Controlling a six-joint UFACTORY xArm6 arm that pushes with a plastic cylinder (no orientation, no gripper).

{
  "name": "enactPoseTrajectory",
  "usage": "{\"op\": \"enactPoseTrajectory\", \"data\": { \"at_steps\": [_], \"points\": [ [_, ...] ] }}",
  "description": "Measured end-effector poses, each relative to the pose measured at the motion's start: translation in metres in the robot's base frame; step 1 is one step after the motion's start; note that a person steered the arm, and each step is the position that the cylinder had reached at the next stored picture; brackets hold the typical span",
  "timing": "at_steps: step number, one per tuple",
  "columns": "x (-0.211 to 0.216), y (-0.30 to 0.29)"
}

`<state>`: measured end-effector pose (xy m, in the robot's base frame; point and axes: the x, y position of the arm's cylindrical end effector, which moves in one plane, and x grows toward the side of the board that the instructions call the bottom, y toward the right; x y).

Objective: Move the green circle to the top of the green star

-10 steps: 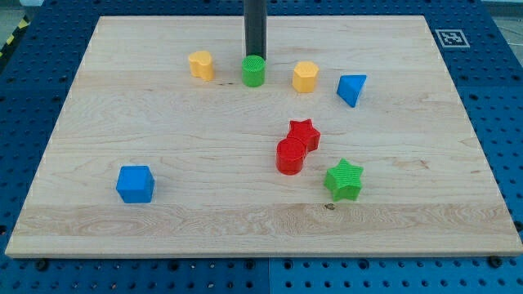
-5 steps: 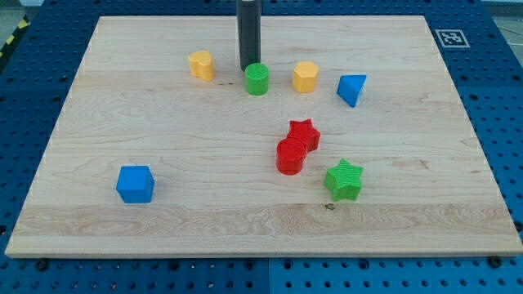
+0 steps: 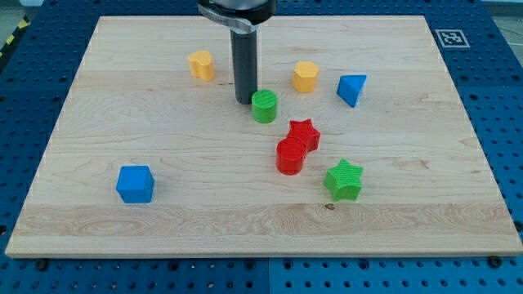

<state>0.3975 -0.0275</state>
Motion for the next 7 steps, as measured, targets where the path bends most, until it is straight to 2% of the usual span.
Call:
{"op": "enactPoseTrajectory", "data": {
  "at_steps": [2,5,7],
  "points": [
    [0.043,0.000],
    [0.046,0.002],
    [0.040,0.024]
  ]
}}
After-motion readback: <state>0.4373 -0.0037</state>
